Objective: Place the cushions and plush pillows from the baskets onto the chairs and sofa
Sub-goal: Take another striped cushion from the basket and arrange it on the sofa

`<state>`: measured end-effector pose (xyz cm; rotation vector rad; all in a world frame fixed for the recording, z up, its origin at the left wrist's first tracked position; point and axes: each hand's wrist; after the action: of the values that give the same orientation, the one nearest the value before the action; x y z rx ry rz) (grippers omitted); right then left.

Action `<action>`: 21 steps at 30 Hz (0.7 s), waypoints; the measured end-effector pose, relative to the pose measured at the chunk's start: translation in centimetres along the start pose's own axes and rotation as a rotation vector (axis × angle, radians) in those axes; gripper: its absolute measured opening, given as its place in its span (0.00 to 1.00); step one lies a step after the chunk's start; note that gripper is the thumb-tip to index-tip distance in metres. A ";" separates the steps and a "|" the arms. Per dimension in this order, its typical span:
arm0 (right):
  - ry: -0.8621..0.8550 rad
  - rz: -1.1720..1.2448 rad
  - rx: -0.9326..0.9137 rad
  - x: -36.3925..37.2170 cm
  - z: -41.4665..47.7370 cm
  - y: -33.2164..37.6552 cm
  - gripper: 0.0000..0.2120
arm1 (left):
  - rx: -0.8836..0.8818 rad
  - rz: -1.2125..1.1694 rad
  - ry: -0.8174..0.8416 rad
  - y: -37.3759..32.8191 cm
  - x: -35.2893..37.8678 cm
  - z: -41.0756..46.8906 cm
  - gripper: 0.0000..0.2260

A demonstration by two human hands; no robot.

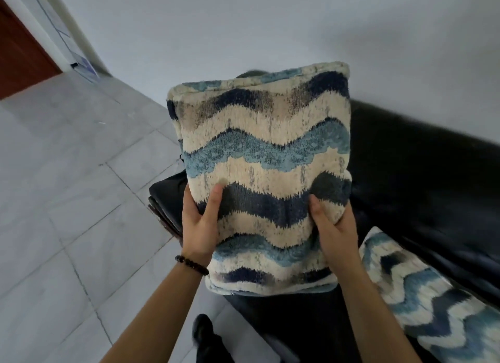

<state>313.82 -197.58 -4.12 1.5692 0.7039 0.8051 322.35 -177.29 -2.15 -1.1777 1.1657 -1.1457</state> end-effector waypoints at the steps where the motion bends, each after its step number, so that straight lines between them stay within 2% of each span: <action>1: -0.028 0.010 -0.004 0.9 0.9 -0.5 0.20 | -0.012 0.008 0.021 0.8 0.2 1.8 0.26; 5: -0.143 0.016 0.027 5.4 4.5 -2.6 0.23 | -0.061 0.046 0.139 4.6 0.2 10.0 0.31; 9: -0.268 -0.027 0.043 11.1 7.9 -4.5 0.20 | -0.145 0.103 0.319 8.8 -0.6 18.8 0.30; 12: -0.335 -0.085 0.067 14.7 10.2 -6.2 0.23 | -0.236 0.230 0.467 12.8 -1.7 25.5 0.32; 14: -0.362 -0.162 0.096 16.5 11.8 -8.0 0.23 | -0.246 0.423 0.531 15.5 -2.2 28.9 0.39; 15: -0.361 -0.210 0.107 17.3 12.6 -9.1 0.24 | -0.147 0.597 0.529 16.8 -2.5 30.2 0.43; 17: -0.334 -0.363 0.124 18.7 14.2 -11.9 0.23 | 0.245 0.904 0.533 18.7 -2.8 32.3 0.45; 19: -0.239 -0.592 0.117 20.0 15.6 -15.3 0.21 | 0.620 0.990 0.627 20.2 -2.3 33.8 0.47; 21: -0.105 -0.776 0.150 20.9 16.7 -18.9 0.17 | 0.864 1.021 0.777 22.3 -1.3 34.7 0.48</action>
<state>339.52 -187.66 -21.85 1.2936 1.2048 0.0948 357.58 -172.90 -23.23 0.5721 1.3258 -1.0601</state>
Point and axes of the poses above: each hand's wrist, its own z-axis towards the middle knuckle, its own x-axis out of the palm, y = z × x, and after that the axes turned 4 degrees about z, right-handed
